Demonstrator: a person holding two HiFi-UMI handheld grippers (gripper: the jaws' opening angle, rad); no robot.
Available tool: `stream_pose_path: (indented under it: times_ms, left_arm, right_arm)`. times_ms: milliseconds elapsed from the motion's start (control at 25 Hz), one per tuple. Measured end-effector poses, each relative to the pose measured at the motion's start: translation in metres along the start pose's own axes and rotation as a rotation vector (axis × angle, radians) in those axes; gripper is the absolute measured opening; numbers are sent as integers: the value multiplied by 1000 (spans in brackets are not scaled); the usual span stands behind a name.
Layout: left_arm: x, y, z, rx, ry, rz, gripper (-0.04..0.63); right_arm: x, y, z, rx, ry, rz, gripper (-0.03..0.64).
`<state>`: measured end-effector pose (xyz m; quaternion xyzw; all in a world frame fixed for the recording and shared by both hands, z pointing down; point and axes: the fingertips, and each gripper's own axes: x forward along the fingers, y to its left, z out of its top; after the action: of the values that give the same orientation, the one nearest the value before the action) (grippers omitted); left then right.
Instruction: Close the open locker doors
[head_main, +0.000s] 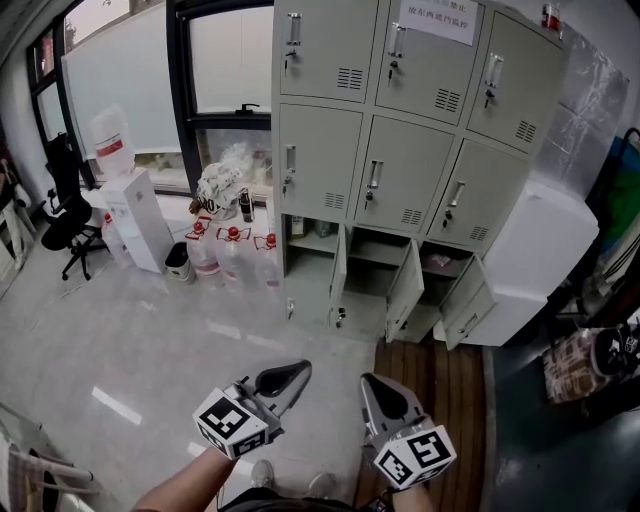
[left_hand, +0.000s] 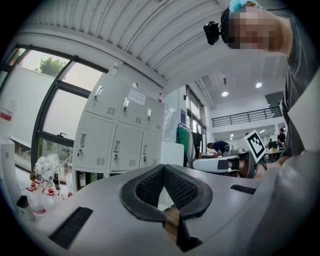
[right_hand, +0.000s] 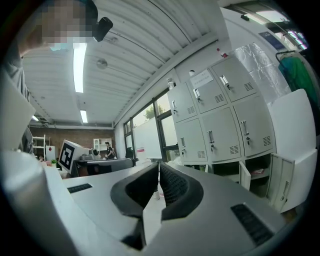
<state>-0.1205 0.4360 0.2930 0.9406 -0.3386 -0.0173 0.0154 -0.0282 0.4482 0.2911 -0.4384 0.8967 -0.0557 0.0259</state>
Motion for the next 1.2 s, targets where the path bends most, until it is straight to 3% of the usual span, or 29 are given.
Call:
stream_pose_path:
  times_ms: [360,600,880,1200]
  left_arm:
    - [9,-32,-17,-6,37,59,9]
    - [14,-31,-23,-6,55,82,9]
    - [23,-10,-30,-20,62,94,9]
    - [46,49,-35,-36,59,72,9]
  right_arm:
    - [-27,-19,-12,27,2,47,15]
    - [-26,-28,-19,45,14,67,15]
    - [-7,-42,-27,50,40,62,15]
    - [49,-61,-38,53,78,35,15]
